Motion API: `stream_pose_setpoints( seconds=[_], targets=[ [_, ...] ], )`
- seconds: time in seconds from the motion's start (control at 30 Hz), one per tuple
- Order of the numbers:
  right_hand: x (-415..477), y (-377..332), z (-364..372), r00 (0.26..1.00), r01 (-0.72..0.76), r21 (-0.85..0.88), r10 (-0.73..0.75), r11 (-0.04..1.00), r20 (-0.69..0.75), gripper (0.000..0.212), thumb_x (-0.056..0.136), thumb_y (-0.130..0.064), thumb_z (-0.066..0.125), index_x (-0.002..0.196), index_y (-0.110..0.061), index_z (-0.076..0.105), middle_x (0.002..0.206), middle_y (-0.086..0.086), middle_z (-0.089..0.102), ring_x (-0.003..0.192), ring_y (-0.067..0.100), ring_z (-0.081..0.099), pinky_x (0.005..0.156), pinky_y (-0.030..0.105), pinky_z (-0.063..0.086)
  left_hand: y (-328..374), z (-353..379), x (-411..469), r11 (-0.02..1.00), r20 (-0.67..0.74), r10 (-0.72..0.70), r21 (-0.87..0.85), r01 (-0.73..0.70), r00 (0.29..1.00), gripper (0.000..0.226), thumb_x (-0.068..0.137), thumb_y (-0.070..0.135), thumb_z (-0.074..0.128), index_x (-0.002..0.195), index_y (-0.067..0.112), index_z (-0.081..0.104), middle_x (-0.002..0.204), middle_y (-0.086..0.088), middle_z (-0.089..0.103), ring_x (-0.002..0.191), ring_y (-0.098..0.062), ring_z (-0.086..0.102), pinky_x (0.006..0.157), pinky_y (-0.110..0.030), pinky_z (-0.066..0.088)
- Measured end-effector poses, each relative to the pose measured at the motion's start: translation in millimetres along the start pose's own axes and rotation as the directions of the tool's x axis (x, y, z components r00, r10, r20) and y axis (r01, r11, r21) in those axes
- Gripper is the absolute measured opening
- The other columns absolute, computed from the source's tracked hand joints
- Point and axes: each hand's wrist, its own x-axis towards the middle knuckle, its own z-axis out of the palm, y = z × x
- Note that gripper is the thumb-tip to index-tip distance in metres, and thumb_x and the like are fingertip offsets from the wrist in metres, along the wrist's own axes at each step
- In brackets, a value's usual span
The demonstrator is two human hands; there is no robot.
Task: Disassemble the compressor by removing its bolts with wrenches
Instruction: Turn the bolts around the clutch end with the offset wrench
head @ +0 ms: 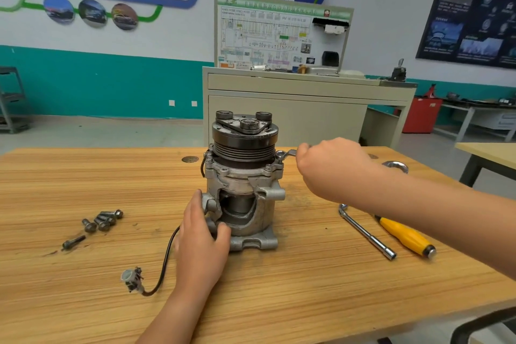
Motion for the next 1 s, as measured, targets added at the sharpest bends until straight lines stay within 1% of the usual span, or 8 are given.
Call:
stream_pose_setpoints(
  seconds=[0.23, 0.43, 0.57, 0.67, 0.77, 0.83, 0.9, 1.0],
  targets=[
    [9.1, 11.8, -3.3, 0.999, 0.014, 0.023, -0.015, 1.0, 0.04, 0.012, 0.091, -0.01, 0.041, 0.096, -0.012, 0.051, 0.06, 0.0, 0.033, 0.048, 0.014, 0.032, 0.04, 0.024, 0.028, 0.3, 1.1, 0.1, 0.999, -0.003, -0.013, -0.035, 0.013, 1.0, 0.072, 0.088, 0.011, 0.054, 0.149, 0.018, 0.016, 0.154, 0.003, 0.024, 0.14, -0.014, 0.023, 0.113, -0.044, 0.024],
    [8.8, 3.8, -3.8, 0.997, -0.038, 0.058, 0.034, 0.998, 0.075, 0.007, 0.091, -0.009, 0.043, 0.093, -0.014, 0.047, 0.061, -0.002, 0.033, 0.051, 0.015, 0.035, 0.042, 0.026, 0.031, -0.8, 1.6, 0.4, 0.999, -0.001, -0.016, -0.046, 0.016, 1.0, 0.072, 0.089, 0.012, 0.054, 0.15, 0.018, 0.016, 0.154, 0.003, 0.023, 0.14, -0.014, 0.023, 0.113, -0.041, 0.023],
    [9.7, -1.1, -8.8, 0.996, -0.047, 0.055, 0.042, 0.997, 0.082, 0.01, 0.089, -0.005, 0.042, 0.086, -0.015, 0.044, 0.062, -0.001, 0.033, 0.05, 0.015, 0.032, 0.039, 0.026, 0.026, -1.7, 1.1, -0.1, 0.998, 0.005, -0.018, -0.053, 0.018, 1.0, 0.072, 0.089, 0.012, 0.053, 0.15, 0.019, 0.016, 0.154, 0.004, 0.023, 0.14, -0.013, 0.023, 0.113, -0.04, 0.024],
    [3.8, -3.2, -3.2, 0.996, -0.051, 0.068, 0.046, 0.996, 0.077, 0.017, 0.091, -0.008, 0.039, 0.105, -0.01, 0.049, 0.061, -0.001, 0.032, 0.048, 0.014, 0.03, 0.039, 0.026, 0.024, -1.8, 0.4, 0.0, 0.998, 0.007, -0.015, -0.055, 0.016, 1.0, 0.072, 0.089, 0.013, 0.053, 0.15, 0.02, 0.016, 0.154, 0.004, 0.023, 0.139, -0.014, 0.024, 0.113, -0.04, 0.025],
    [0.5, 2.3, 8.6, 0.996, -0.037, 0.124, 0.027, 0.992, 0.082, 0.032, 0.09, -0.004, 0.035, 0.122, -0.006, 0.039, 0.06, -0.001, 0.035, 0.048, 0.013, 0.034, 0.039, 0.025, 0.027, -1.0, -0.4, -0.3, 0.998, 0.01, -0.015, -0.06, 0.016, 1.0, 0.072, 0.089, 0.012, 0.054, 0.149, 0.021, 0.016, 0.153, 0.004, 0.025, 0.138, -0.016, 0.027, 0.111, -0.044, 0.028],
    [2.2, 11.1, 14.1, 0.993, -0.065, 0.193, 0.044, 0.979, 0.114, 0.046, 0.089, -0.004, 0.033, 0.134, -0.013, 0.03, 0.062, -0.003, 0.039, 0.051, 0.012, 0.037, 0.04, 0.025, 0.029, -1.0, -0.6, -0.3, 0.998, 0.013, -0.013, -0.068, 0.014, 1.0, 0.071, 0.089, 0.012, 0.054, 0.149, 0.02, 0.017, 0.153, 0.003, 0.025, 0.138, -0.016, 0.028, 0.111, -0.043, 0.028],
    [4.3, 18.4, 17.5, 0.99, -0.079, 0.217, 0.051, 0.973, 0.133, 0.059, 0.091, -0.006, 0.031, 0.144, -0.025, 0.013, 0.063, -0.003, 0.041, 0.051, 0.013, 0.039, 0.04, 0.025, 0.028, -0.7, -0.8, -0.3, 0.997, 0.016, -0.009, -0.077, 0.01, 1.0, 0.071, 0.089, 0.011, 0.054, 0.149, 0.02, 0.018, 0.153, 0.003, 0.025, 0.138, -0.015, 0.027, 0.112, -0.041, 0.027],
    [6.6, 22.7, 18.4, 0.996, -0.062, 0.181, 0.05, 0.982, 0.072, 0.059, 0.097, -0.013, 0.03, 0.146, -0.034, 0.003, 0.06, -0.002, 0.043, 0.05, 0.013, 0.041, 0.041, 0.024, 0.029, -0.8, -0.7, 0.0, 0.997, 0.013, -0.012, -0.081, 0.013, 1.0, 0.071, 0.089, 0.012, 0.053, 0.149, 0.021, 0.017, 0.153, 0.004, 0.024, 0.139, -0.014, 0.025, 0.113, -0.039, 0.025]
  ],
)
